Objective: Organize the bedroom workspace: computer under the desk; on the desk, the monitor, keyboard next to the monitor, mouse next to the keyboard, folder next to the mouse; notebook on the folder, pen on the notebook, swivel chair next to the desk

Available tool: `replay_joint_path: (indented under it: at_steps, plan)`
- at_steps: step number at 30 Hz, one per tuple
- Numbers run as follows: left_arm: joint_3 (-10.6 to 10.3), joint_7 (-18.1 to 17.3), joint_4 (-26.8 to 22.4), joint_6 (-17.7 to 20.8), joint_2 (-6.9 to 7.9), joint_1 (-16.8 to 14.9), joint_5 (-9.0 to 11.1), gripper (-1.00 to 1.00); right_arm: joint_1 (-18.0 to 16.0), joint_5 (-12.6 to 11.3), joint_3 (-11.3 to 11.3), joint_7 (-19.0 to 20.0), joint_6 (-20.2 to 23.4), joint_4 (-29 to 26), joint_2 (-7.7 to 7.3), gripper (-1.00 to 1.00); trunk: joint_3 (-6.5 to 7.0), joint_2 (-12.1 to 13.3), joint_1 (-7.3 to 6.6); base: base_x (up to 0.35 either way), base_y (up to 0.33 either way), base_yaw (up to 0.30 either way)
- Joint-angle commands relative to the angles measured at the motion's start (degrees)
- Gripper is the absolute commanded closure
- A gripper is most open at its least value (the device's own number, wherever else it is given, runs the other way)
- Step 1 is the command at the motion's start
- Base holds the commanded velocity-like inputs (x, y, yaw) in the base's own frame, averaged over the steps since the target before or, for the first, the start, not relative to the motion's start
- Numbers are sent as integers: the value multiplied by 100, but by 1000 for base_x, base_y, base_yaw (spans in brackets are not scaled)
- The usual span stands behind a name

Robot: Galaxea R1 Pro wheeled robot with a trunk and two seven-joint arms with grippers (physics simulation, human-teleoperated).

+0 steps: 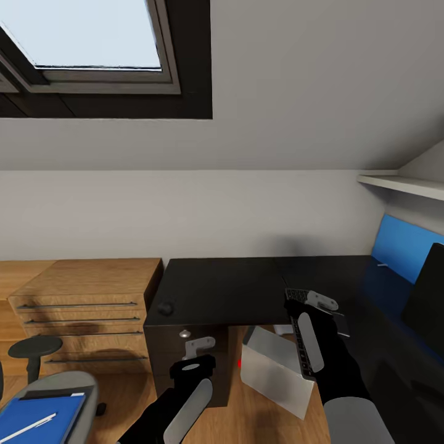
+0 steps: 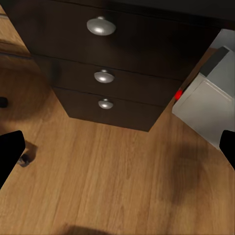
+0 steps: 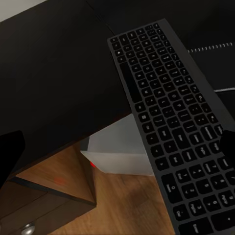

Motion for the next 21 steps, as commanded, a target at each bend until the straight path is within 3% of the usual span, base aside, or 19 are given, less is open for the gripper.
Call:
replay_joint_path:
  at_steps: [1,8,9,11,15,21]
  plan:
    - [-10,38,-5,20,3,-4,29,-100,-5,-59,-2,-44,6,-8,3,-100,-28,-49,24,0,0,0]
    - [-6,38,1,16,-2,-6,41,-100,-2,-62,-2,-40,-4,-8,3,-100,-160,-329,178,0,0,0]
    - [3,44,4,16,-6,-6,50,-100,6,-307,88,-43,39,-243,10,-100,-178,-370,199,0,0,0]
    - [6,45,3,16,-6,-8,51,-100,36,-435,179,-46,58,-446,10,-100,-214,-450,243,0,0,0]
    - [17,47,2,16,-5,-7,53,-100,320,-785,582,-64,89,-1252,0,-100,-286,-610,331,0,0,0]
    - [19,47,1,16,-4,-8,54,-100,727,-926,783,-72,90,-1898,-5,-100,-393,-851,463,0,0,0]
